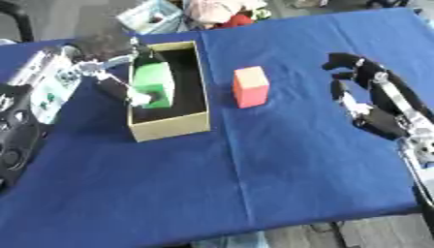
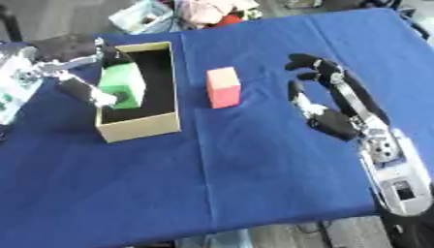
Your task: Pick up objects on the table and place them in the box.
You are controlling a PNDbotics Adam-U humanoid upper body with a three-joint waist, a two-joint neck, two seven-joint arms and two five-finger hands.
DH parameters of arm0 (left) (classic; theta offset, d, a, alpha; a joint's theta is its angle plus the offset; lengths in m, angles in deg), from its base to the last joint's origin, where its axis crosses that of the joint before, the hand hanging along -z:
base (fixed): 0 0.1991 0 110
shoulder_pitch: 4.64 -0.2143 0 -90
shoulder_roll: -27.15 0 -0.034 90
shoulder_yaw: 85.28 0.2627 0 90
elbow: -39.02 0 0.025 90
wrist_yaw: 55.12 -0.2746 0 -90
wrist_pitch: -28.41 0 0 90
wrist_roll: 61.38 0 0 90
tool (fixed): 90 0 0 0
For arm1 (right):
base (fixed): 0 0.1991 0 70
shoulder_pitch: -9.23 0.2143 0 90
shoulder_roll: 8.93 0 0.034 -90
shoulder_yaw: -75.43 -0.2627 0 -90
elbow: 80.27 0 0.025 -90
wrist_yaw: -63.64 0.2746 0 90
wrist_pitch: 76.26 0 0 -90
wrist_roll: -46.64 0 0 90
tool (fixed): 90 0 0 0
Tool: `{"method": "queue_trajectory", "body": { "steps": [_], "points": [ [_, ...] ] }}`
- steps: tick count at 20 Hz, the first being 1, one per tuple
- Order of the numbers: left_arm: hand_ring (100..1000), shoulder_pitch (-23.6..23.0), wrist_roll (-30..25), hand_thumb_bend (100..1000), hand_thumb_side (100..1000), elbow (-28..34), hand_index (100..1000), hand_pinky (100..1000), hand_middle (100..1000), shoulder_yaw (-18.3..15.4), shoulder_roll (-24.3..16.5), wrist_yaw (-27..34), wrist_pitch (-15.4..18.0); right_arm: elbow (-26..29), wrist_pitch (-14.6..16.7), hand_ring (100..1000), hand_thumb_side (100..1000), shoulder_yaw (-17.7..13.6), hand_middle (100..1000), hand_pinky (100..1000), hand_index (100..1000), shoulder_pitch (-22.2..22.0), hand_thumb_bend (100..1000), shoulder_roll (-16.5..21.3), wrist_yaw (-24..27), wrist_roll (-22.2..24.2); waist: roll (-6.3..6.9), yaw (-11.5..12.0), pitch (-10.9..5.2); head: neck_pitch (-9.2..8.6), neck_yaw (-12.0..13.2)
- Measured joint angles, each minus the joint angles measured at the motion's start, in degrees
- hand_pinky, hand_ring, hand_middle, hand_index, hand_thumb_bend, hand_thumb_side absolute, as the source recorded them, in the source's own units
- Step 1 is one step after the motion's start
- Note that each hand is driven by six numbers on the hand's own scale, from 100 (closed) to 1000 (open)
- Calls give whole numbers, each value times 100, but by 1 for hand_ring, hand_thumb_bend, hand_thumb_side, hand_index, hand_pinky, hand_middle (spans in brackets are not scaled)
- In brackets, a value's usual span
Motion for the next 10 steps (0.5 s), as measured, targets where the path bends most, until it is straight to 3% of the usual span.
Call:
{"method": "queue_trajectory", "body": {
  "steps": [8, 10],
  "points": [
    [702, -93, -45, 545, 685, 20, 894, 785, 717, 21, -13, -88, 40, -29, 0, 929, 630, -6, 762, 824, 916, 0, 100, -25, 0, -1, -21, 28, 6, 0, -16],
    [711, -97, -4, 544, 715, 106, 897, 787, 730, -4, -68, -7, 8, -30, 4, 929, 628, -15, 762, 824, 916, 0, 100, -25, 0, -5, -39, 51, 6, 0, -21]
  ]
}}
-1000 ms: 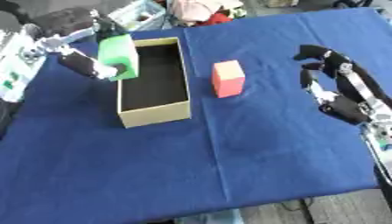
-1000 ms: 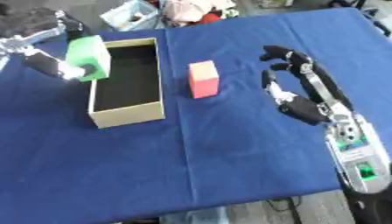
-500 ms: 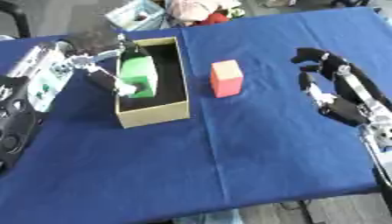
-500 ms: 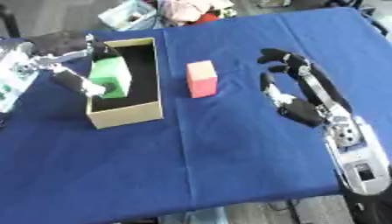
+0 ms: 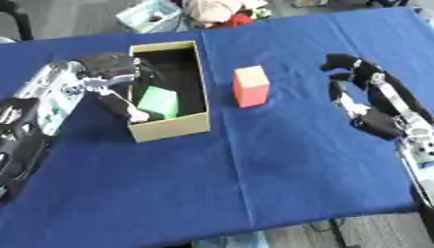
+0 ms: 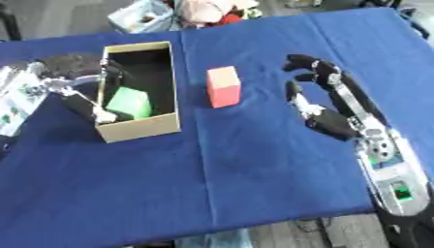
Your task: Pick up objects on the table and place them in the box.
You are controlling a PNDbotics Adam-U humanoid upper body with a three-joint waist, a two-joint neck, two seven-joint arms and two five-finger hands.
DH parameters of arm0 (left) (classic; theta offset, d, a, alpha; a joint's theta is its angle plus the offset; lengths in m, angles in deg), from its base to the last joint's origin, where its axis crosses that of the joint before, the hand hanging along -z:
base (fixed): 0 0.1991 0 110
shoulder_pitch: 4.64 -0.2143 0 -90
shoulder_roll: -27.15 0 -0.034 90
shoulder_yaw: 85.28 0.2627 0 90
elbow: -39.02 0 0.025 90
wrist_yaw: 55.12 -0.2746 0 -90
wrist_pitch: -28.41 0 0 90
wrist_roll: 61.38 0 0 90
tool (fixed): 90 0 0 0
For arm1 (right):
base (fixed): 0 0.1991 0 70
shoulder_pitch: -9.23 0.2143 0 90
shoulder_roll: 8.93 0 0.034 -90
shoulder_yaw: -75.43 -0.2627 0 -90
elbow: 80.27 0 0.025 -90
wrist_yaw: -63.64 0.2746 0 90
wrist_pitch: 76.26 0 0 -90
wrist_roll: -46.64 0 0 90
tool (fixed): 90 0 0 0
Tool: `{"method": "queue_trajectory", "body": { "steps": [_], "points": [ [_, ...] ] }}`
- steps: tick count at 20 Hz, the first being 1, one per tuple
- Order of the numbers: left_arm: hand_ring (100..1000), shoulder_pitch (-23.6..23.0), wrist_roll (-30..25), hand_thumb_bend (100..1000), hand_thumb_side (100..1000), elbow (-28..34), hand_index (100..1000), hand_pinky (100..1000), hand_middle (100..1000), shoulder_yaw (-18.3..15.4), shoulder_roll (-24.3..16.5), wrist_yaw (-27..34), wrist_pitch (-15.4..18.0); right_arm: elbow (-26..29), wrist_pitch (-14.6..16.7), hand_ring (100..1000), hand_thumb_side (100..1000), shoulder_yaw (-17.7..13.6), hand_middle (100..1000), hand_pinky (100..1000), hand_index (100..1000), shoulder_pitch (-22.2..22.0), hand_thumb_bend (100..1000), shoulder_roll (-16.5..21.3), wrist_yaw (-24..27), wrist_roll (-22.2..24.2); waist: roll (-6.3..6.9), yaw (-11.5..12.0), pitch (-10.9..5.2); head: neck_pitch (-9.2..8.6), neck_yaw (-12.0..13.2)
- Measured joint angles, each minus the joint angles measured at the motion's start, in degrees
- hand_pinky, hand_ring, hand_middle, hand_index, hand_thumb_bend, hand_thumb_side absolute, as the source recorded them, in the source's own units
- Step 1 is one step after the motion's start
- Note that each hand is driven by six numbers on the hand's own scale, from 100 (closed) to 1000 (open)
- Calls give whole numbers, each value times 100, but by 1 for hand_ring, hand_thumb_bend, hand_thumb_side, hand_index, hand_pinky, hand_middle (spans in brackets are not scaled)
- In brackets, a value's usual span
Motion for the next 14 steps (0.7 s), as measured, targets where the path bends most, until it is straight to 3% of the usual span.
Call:
{"method": "queue_trajectory", "body": {
  "steps": [5, 7, 9, 14],
  "points": [
    [683, -50, 112, 497, 707, 360, 889, 770, 705, -113, -179, 453, -165, -1, 11, 927, 607, -19, 766, 825, 918, 40, 100, 27, 0, -11, -10, 57, -1, 0, -40],
    [677, -127, 172, 467, 706, 605, 888, 767, 703, -186, -287, 785, -291, -1, 21, 924, 542, -16, 771, 825, 921, 116, 100, 137, -3, -17, -30, 89, -4, 0, -47],
    [671, -252, 240, 452, 708, 942, 886, 763, 699, -287, -430, 1167, -450, -4, 41, 920, 459, -2, 778, 826, 924, 221, 100, 322, -14, -15, -39, 138, -14, 0, -71],
    [659, -801, 461, 412, 718, 2102, 885, 755, 693, -668, -816, 2106, -940, -159, 116, 916, 374, 94, 788, 827, 928, 606, 100, 995, -53, -22, -71, 299, -38, 0, -135]
  ]
}}
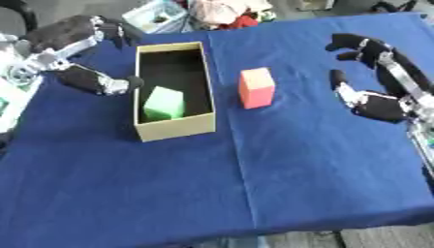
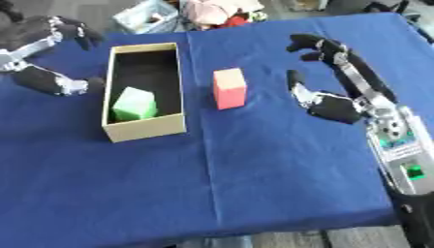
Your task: Pick up objects on the table and place them in the box.
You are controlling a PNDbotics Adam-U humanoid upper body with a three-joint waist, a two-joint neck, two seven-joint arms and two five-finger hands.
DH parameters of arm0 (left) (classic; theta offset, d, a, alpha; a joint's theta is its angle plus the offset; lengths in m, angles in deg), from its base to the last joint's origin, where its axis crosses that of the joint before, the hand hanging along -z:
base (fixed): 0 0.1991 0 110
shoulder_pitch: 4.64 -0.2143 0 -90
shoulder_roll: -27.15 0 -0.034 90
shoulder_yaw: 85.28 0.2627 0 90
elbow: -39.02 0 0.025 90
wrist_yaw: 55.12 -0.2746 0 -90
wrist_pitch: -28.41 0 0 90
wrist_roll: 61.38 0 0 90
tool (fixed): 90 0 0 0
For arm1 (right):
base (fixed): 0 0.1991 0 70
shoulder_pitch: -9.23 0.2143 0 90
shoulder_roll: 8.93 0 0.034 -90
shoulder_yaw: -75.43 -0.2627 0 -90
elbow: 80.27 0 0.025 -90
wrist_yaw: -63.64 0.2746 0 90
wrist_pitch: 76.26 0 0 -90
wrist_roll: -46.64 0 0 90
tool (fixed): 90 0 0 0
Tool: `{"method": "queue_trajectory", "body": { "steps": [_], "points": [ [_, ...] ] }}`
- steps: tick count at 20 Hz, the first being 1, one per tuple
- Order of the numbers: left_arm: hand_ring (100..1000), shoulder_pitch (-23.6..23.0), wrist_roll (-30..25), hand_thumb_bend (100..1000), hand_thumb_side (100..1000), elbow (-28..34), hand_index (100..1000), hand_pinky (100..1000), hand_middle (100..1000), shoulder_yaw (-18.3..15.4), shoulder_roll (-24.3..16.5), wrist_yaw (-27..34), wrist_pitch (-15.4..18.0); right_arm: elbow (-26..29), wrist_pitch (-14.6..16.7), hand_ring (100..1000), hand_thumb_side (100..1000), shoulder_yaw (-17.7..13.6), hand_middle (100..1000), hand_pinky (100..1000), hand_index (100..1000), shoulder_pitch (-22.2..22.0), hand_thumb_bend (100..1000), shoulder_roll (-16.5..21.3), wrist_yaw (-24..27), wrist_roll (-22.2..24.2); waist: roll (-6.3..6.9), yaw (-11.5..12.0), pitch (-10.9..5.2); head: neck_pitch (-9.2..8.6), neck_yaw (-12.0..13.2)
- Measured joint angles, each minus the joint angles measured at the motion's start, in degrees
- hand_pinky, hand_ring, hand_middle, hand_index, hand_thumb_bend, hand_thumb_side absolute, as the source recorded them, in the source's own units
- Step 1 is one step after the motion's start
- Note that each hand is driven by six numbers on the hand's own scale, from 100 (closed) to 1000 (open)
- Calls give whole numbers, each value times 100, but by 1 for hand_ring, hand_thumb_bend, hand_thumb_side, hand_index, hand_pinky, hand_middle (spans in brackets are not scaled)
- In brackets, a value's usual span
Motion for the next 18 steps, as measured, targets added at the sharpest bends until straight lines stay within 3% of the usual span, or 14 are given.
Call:
{"method": "queue_trajectory", "body": {
  "steps": [5, 11, 16, 18],
  "points": [
    [650, -733, 234, 400, 716, 1170, 884, 748, 689, -401, -219, 814, -452, -298, 90, 921, 332, 156, 810, 834, 934, 395, 100, 597, 73, 89, -17, 214, 0, 0, -50],
    [639, -1527, 477, 375, 726, 2219, 883, 739, 681, -763, -219, 1350, -842, -663, 290, 984, 364, 456, 884, 886, 959, 830, 100, 1038, 109, 428, -65, 470, 5, 0, -155],
    [633, -1856, 591, 343, 749, 2484, 883, 734, 677, -939, -3, 1574, -951, -1138, 570, 1000, 598, 681, 964, 958, 1000, 1167, 100, 1149, -119, 1048, -82, 625, 5, 0, -219],
    [632, -1946, 619, 322, 755, 2491, 883, 734, 676, -987, 105, 1617, -961, -1355, 751, 1000, 633, 728, 968, 959, 1000, 1295, 132, 1169, -377, 1279, -102, 685, 5, 0, -248]
  ]
}}
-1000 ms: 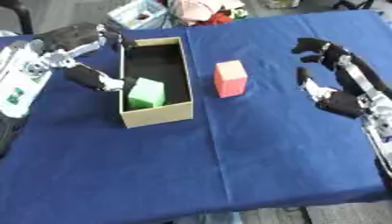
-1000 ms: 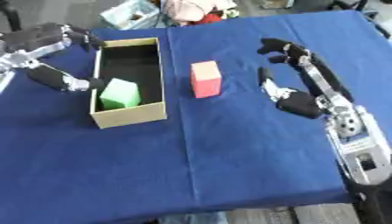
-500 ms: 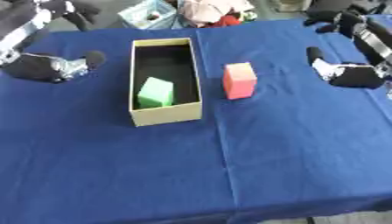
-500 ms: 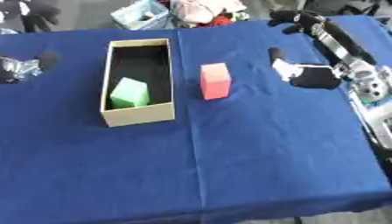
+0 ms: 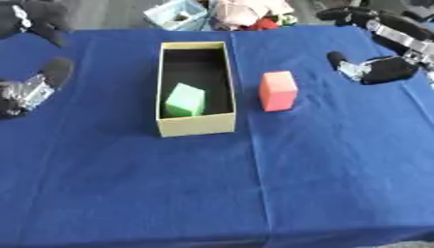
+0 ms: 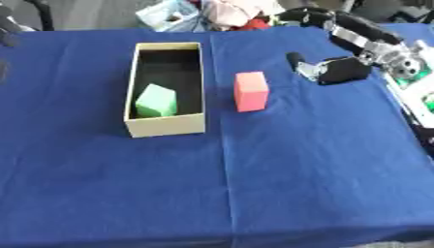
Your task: Pick up objects on the table and place them in the box.
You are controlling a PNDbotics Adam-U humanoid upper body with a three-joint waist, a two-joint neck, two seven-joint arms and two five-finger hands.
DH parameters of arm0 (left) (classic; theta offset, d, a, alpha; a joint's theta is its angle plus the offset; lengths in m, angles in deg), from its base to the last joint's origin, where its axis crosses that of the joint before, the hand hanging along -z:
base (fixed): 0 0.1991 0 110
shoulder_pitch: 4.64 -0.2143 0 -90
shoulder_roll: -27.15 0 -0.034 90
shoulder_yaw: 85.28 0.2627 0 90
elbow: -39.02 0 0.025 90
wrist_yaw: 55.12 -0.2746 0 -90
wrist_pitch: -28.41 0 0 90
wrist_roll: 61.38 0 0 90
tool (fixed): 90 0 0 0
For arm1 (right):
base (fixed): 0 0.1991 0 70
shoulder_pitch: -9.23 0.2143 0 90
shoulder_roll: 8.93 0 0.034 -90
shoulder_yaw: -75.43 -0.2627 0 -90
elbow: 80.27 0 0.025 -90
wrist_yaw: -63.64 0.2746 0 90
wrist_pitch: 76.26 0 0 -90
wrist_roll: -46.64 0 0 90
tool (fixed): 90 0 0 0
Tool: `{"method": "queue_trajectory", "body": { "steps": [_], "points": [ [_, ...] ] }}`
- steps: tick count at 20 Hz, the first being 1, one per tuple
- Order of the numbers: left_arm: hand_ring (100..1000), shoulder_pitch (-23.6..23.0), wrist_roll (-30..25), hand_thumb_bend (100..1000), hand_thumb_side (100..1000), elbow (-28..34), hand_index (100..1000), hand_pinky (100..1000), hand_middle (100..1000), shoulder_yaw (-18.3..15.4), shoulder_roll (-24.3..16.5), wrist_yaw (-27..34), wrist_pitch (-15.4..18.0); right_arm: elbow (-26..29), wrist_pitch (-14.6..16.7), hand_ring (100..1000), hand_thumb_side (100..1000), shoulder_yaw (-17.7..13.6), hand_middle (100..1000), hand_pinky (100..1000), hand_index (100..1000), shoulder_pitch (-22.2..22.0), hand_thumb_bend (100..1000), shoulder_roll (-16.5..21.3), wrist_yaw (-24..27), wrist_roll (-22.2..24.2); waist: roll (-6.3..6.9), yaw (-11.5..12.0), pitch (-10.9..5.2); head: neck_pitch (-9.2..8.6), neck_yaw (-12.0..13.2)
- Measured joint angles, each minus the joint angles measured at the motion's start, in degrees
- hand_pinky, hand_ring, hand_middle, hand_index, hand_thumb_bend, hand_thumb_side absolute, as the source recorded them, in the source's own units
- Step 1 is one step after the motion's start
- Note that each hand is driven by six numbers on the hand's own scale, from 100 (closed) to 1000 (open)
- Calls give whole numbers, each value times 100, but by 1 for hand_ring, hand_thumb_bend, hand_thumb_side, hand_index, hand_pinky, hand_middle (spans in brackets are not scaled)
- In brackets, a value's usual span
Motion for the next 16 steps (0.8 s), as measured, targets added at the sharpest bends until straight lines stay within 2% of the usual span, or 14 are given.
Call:
{"method": "queue_trajectory", "body": {
  "steps": [3, 7, 10, 14, 16],
  "points": [
    [630, -125, 27, 306, 761, 2, 883, 733, 675, -53, 135, 28, 2, -404, 243, 1000, 643, 9, 966, 960, 1000, 182, 121, -4, -399, 205, -4, 74, 0, 0, -29],
    [628, -203, 51, 289, 772, 4, 880, 731, 672, -97, 266, 75, 2, -1016, 477, 1000, 666, -2, 965, 960, 1000, 356, 125, -109, -750, 258, -2, 143, 0, 0, -67],
    [626, -255, 53, 277, 778, 5, 880, 730, 671, -112, 327, 99, -6, -1423, 599, 1000, 715, -29, 966, 960, 1000, 477, 164, -225, -975, 244, -3, 194, 0, 0, -95],
    [626, -320, 45, 260, 789, 6, 880, 730, 669, -114, 383, 123, -26, -1781, 777, 1000, 832, -44, 996, 966, 1000, 613, 296, -358, -1394, 186, -3, 246, 0, 0, -113],
    [625, -348, 33, 256, 791, 6, 880, 730, 669, -114, 408, 123, -38, -1862, 873, 1000, 860, -44, 1000, 967, 1000, 660, 321, -404, -1700, 173, -5, 268, 1, 0, -116]
  ]
}}
